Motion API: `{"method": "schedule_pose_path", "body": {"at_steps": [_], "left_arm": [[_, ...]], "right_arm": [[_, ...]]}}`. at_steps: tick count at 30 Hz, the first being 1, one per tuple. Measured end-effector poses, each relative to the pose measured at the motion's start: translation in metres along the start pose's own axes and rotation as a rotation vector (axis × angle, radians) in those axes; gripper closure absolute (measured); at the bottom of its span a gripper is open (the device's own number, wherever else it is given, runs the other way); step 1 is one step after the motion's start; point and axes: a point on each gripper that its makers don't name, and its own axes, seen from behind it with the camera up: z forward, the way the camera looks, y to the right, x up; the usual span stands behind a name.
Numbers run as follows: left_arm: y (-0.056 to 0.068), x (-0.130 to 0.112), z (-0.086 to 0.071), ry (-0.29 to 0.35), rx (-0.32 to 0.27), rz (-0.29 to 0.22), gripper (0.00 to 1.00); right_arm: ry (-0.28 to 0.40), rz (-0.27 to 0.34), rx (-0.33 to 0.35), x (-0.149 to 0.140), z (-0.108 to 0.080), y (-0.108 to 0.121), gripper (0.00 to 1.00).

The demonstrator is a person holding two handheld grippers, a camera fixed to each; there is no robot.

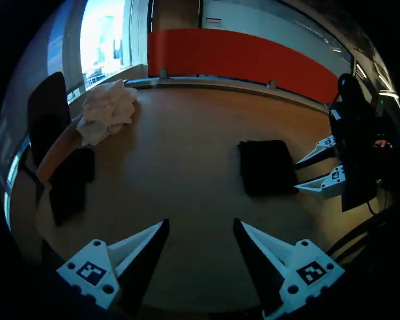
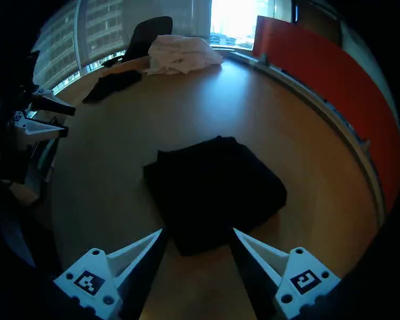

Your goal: Fold towel

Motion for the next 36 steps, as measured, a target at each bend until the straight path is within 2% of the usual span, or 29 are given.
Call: {"method": "schedule_pose_path", "body": {"at_steps": [10, 15, 26, 31, 36], "left_arm": [[0.002, 0.000, 0.003, -0.006, -0.004, 0.006, 0.12], [0.002, -0.002, 0.005, -0.011, -0.006, 0.004, 0.12], [0.004, -0.002, 0.007, -0.014, -0.008, 0.004, 0.12], [0.004, -0.002, 0.007, -0.015, -0.009, 0.005, 0.12], [0.004, -0.002, 0.008, -0.017, -0.011, 0.006, 0.12]], "right_arm": [[-0.024, 0.024, -0.009, -0.019, -0.001, -0.002, 0.18], [-0.036, 0.032, -0.012, -0.026, 0.000, -0.003, 0.22], [-0.053, 0.082, -0.019, -0.035, 0.005, -0.007, 0.52], [-0.046, 0.113, -0.022, -0.035, 0.007, -0.008, 0.55], [-0.041, 0.126, -0.020, -0.035, 0.007, -0.009, 0.68]]}}
